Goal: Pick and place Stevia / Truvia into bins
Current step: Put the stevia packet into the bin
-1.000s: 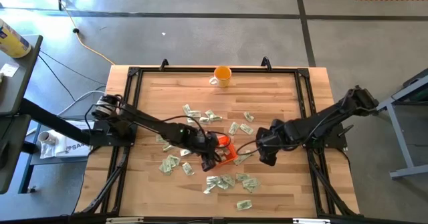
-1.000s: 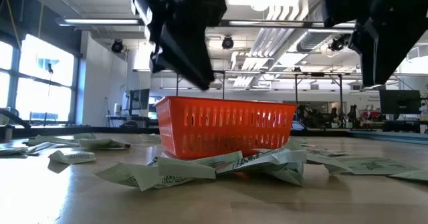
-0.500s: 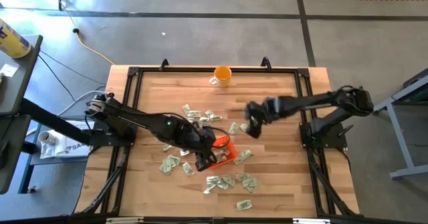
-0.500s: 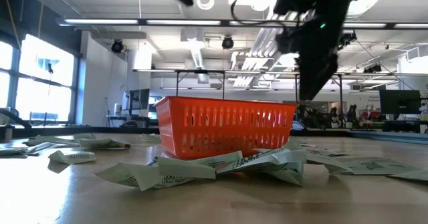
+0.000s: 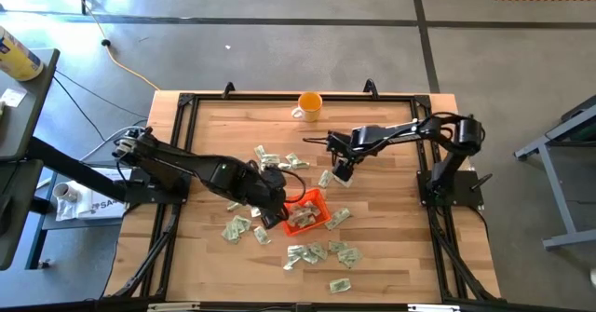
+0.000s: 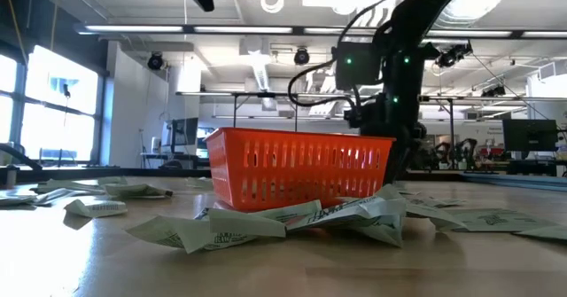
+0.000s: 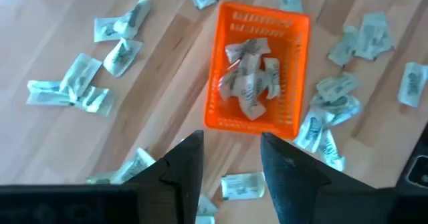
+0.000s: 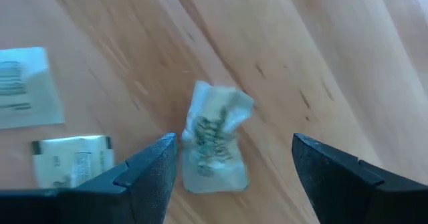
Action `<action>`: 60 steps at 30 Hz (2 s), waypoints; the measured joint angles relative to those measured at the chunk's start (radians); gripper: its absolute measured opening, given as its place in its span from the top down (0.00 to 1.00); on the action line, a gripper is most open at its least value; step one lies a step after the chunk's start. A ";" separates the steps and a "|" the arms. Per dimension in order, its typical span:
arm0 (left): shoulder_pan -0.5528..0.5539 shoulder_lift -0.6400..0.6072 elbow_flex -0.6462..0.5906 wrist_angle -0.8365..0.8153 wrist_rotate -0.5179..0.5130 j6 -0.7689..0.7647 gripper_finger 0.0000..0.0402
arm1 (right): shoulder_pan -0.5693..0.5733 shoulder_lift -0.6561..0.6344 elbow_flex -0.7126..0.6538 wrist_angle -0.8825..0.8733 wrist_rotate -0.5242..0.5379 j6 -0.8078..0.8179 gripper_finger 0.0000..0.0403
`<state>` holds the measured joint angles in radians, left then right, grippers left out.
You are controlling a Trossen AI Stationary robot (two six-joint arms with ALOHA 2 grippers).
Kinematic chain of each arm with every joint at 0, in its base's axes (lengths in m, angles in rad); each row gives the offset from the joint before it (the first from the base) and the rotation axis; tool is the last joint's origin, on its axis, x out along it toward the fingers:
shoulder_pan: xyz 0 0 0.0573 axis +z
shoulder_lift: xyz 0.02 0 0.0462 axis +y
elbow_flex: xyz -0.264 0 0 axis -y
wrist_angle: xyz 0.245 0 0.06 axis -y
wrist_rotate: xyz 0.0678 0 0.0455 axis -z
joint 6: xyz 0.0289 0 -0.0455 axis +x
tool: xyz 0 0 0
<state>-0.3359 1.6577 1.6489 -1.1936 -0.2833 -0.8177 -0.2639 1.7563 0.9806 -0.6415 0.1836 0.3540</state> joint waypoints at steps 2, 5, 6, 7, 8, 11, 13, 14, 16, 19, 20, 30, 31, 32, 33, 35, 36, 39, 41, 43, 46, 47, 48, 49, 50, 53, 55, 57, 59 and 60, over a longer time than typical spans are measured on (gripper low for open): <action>0.000 0.000 0.000 0.003 0.000 0.000 0.56 | -0.015 0.013 0.002 0.013 -0.043 -0.010 0.36; 0.001 0.000 0.000 -0.006 0.000 0.000 0.58 | -0.032 0.024 0.003 0.021 -0.092 -0.015 0.51; 0.001 0.000 0.000 -0.016 0.000 0.001 0.58 | -0.036 0.025 0.003 0.022 -0.099 -0.017 0.58; 0.002 0.000 0.000 -0.035 0.000 0.002 0.59 | -0.038 0.026 0.003 0.021 -0.108 -0.019 0.66; 0.001 0.000 0.000 -0.058 0.000 0.009 0.59 | -0.040 0.027 0.003 0.021 -0.115 -0.021 0.74; -0.006 -0.002 0.000 -0.144 -0.005 0.024 0.60 | -0.040 0.021 0.002 0.026 -0.143 -0.030 0.95; -0.020 -0.023 -0.003 -0.197 -0.032 0.020 0.61 | -0.025 0.002 -0.001 0.031 -0.155 -0.038 0.95; -0.027 -0.040 -0.004 -0.207 -0.049 0.013 0.62 | -0.014 -0.014 -0.002 0.033 -0.156 -0.025 0.94; -0.045 -0.095 -0.030 -0.180 -0.093 -0.002 0.63 | 0.012 -0.063 -0.001 0.028 -0.165 0.006 0.94; -0.066 -0.208 -0.133 -0.064 -0.156 -0.038 0.66 | 0.065 -0.159 0.019 0.045 -0.192 0.030 0.98; -0.067 -0.254 -0.184 -0.018 -0.171 -0.049 0.67 | 0.085 -0.187 0.026 0.056 -0.232 0.029 0.98; 0.031 -0.674 -0.823 0.500 -0.213 -0.109 0.77 | 0.294 -0.158 0.118 0.238 -0.592 0.110 0.94; 0.054 -0.702 -0.866 0.541 -0.213 -0.109 0.78 | 0.307 -0.137 0.128 0.257 -0.588 0.119 0.95; 0.073 -0.722 -0.905 0.567 -0.212 -0.108 0.78 | 0.319 -0.117 0.140 0.271 -0.578 0.128 0.95; 0.091 -0.736 -0.936 0.583 -0.206 -0.109 0.79 | 0.329 -0.097 0.151 0.284 -0.566 0.130 0.94; 0.122 -0.748 -0.972 0.613 -0.166 -0.116 0.79 | 0.341 -0.059 0.172 0.289 -0.543 0.129 0.92; 0.137 -0.750 -0.980 0.613 -0.129 -0.129 0.79 | 0.345 -0.042 0.182 0.282 -0.530 0.129 0.89; 0.169 -0.742 -0.984 0.602 -0.019 -0.168 0.77 | 0.346 -0.019 0.208 0.279 -0.503 0.129 0.78; 0.166 -0.739 -0.984 0.585 0.056 -0.184 0.76 | 0.345 -0.019 0.220 0.284 -0.491 0.128 0.69; 0.151 -0.740 -0.983 0.579 0.103 -0.185 0.73 | 0.343 -0.019 0.228 0.279 -0.475 0.128 0.60; 0.119 -0.739 -0.983 0.514 0.118 -0.189 0.69 | 0.343 -0.019 0.242 0.278 -0.473 0.128 0.47; 0.108 -0.739 -0.983 0.499 0.120 -0.199 0.67 | 0.343 -0.019 0.246 0.276 -0.473 0.128 0.43; 0.097 -0.739 -0.983 0.478 0.129 -0.212 0.65 | 0.343 -0.019 0.251 0.271 -0.473 0.129 0.39; 0.085 -0.739 -0.983 0.452 0.149 -0.224 0.64 | 0.343 -0.019 0.253 0.259 -0.470 0.128 0.36; 0.072 -0.739 -0.983 0.432 0.171 -0.234 0.62 | 0.343 -0.019 0.258 0.240 -0.468 0.128 0.33; 0.024 -0.739 -0.983 0.371 0.185 -0.274 0.57 | 0.346 -0.022 0.271 0.190 -0.443 0.117 0.29; 0.001 -0.738 -0.983 0.317 0.158 -0.315 0.54 | 0.349 -0.023 0.278 0.161 -0.414 0.110 0.28; -0.014 -0.727 -0.983 0.281 0.117 -0.323 0.50 | 0.350 -0.023 0.278 0.153 -0.395 0.107 0.28; -0.027 -0.707 -0.984 0.253 0.087 -0.289 0.47 | 0.349 -0.023 0.278 0.152 -0.373 0.104 0.28; -0.034 -0.695 -0.987 0.257 0.077 -0.263 0.46 | 0.347 -0.023 0.278 0.152 -0.364 0.100 0.28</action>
<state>-0.3694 0.9631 0.6618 -0.9365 -0.2063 -1.0808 0.0834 1.7334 1.2587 -0.4896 -0.1802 0.4536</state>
